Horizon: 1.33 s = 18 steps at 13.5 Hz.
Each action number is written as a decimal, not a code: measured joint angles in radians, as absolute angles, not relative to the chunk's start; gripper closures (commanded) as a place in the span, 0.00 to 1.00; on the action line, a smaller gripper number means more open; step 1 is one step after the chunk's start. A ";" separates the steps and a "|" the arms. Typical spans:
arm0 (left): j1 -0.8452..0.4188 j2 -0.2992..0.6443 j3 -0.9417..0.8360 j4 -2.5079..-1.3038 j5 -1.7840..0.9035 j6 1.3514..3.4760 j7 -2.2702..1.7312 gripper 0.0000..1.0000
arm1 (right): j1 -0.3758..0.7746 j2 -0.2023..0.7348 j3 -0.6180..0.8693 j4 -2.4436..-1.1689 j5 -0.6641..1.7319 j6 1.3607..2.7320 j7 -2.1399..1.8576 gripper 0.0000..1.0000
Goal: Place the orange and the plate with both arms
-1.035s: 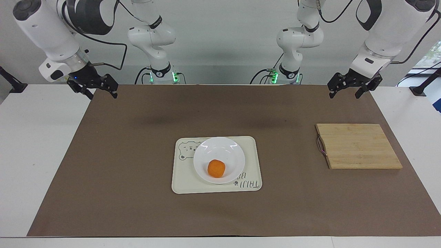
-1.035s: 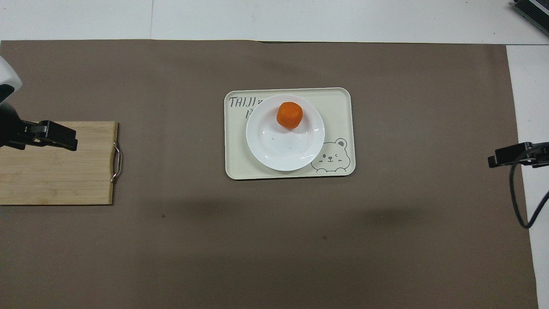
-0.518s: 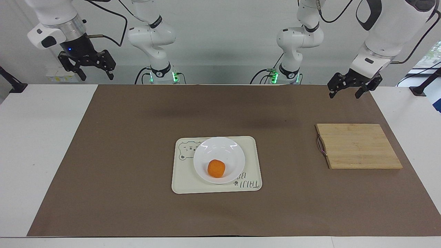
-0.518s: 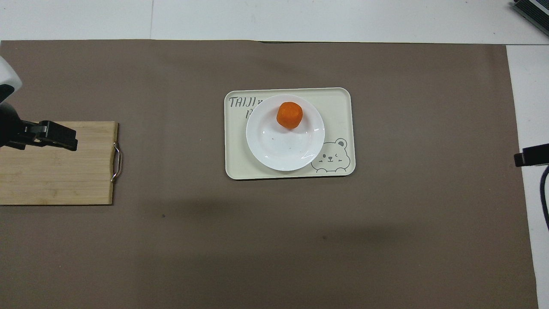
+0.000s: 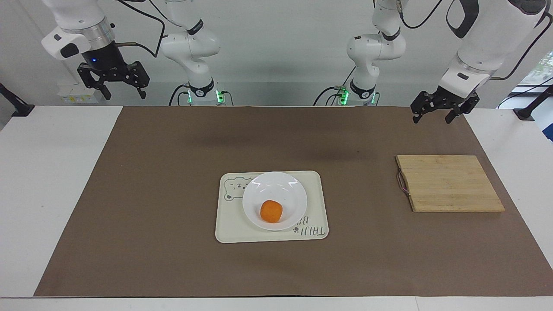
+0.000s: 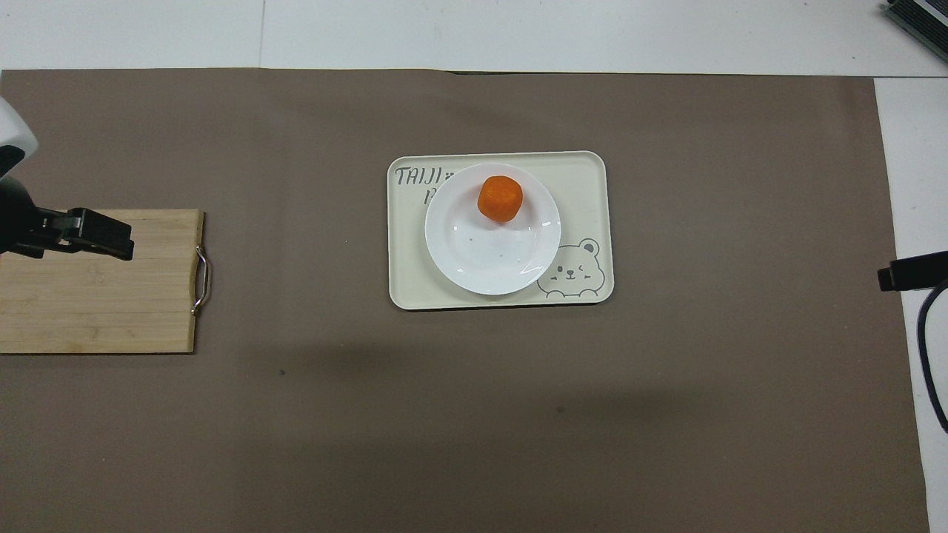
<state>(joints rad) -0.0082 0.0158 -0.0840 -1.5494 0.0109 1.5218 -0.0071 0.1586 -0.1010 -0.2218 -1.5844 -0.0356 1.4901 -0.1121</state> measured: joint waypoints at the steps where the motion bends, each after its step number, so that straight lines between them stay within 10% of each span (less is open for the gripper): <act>1: -0.008 0.016 -0.084 -1.549 0.011 1.522 -0.007 0.00 | 0.160 -0.101 -0.221 -1.585 -0.036 1.490 -0.112 0.00; 18: -0.008 0.016 -0.084 -1.549 0.011 1.522 -0.007 0.00 | 0.144 -0.092 -0.192 -1.583 -0.036 1.491 -0.110 0.00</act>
<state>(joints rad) -0.0082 0.0158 -0.0840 -1.5494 0.0109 1.5218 -0.0071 0.1436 -0.0918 -0.1923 -1.5825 -0.0356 1.4907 -0.1099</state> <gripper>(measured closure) 0.000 0.000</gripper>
